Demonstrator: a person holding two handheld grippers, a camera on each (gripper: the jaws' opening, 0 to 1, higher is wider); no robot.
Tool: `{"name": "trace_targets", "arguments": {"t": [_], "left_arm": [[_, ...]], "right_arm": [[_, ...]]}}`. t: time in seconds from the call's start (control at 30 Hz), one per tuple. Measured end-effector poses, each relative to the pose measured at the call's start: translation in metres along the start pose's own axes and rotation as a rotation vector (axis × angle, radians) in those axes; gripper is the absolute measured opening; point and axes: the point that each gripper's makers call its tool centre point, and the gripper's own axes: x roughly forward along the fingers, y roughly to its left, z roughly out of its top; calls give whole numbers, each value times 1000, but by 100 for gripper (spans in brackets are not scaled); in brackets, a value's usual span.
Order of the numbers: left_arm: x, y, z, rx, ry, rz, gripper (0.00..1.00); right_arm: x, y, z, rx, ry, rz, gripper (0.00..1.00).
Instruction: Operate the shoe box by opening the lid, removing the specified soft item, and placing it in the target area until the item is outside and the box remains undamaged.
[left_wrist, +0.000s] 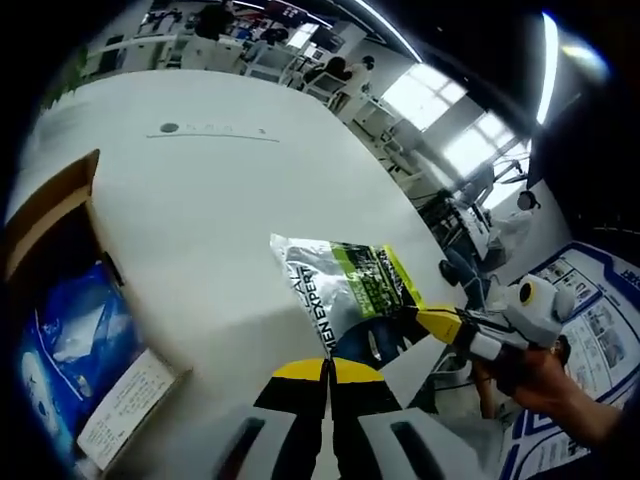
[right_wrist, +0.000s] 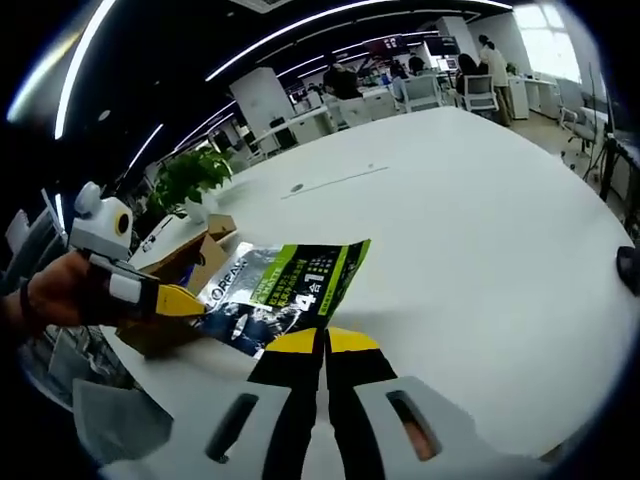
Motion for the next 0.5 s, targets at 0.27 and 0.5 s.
{"name": "trace_targets", "arguments": {"t": [0.27, 0.5], "left_arm": [[13, -1, -7, 9, 32, 12, 0], [24, 0, -1, 8, 40, 22, 0]], "right_arm": [[2, -11, -9, 29, 11, 4, 0], [10, -22, -5, 35, 23, 7, 0]]}}
